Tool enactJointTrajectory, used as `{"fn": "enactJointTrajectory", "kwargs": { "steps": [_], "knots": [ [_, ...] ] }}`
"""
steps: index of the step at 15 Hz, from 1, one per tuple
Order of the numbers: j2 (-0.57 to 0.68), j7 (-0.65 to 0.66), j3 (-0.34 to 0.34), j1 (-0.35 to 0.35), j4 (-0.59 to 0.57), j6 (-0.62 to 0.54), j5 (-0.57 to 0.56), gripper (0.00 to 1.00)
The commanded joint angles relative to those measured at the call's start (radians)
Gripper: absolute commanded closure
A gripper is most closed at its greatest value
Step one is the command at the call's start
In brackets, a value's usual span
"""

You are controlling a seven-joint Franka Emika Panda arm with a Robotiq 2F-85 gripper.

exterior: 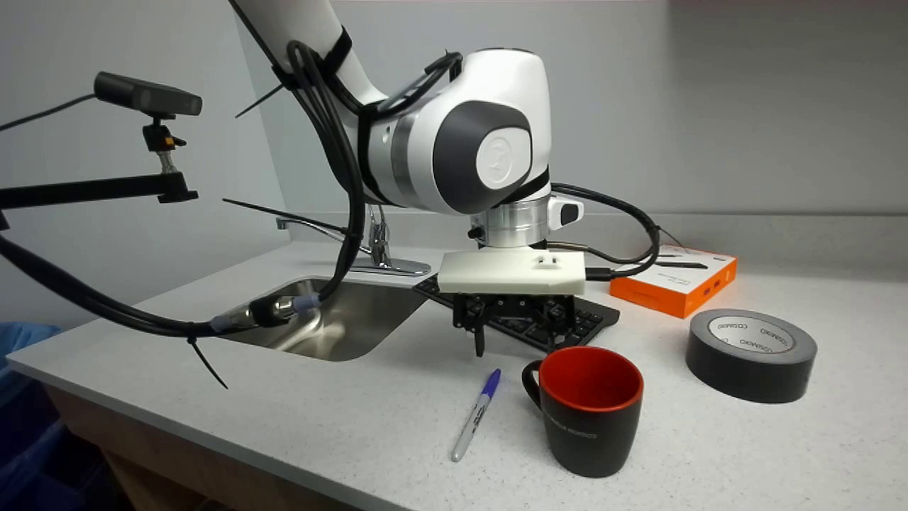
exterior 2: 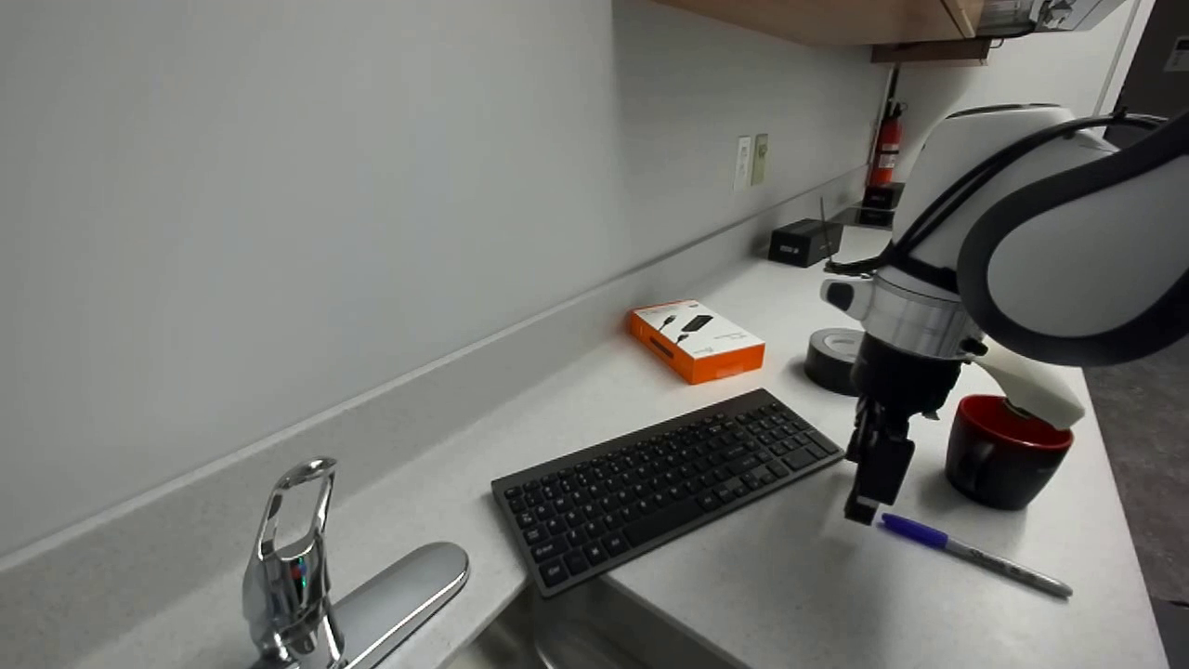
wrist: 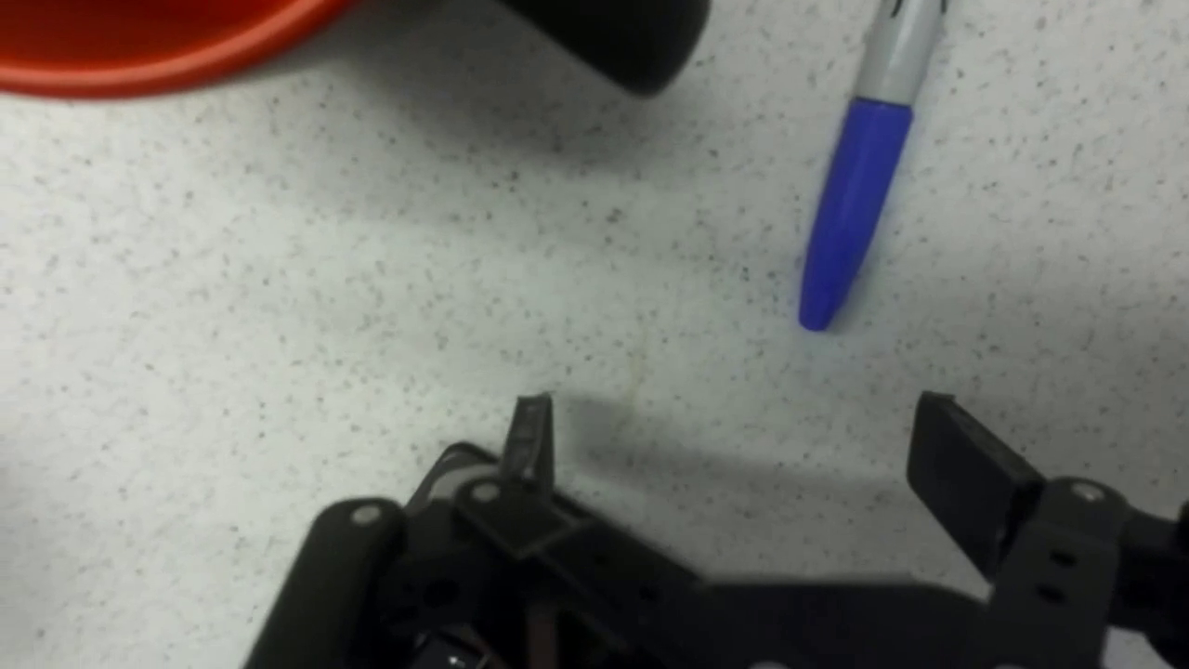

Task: Put the marker in the mug on the counter

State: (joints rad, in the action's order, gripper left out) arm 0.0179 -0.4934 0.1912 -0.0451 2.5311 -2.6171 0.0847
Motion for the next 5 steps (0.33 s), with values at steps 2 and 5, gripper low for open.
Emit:
{"fn": "enactJointTrajectory", "kwargs": {
  "steps": [2, 5],
  "knots": [
    [-0.001, 0.003, -0.033, -0.031, 0.001, 0.002, -0.002, 0.0],
    [-0.001, 0.003, -0.035, -0.03, 0.002, 0.002, -0.002, 0.0]
  ]
}}
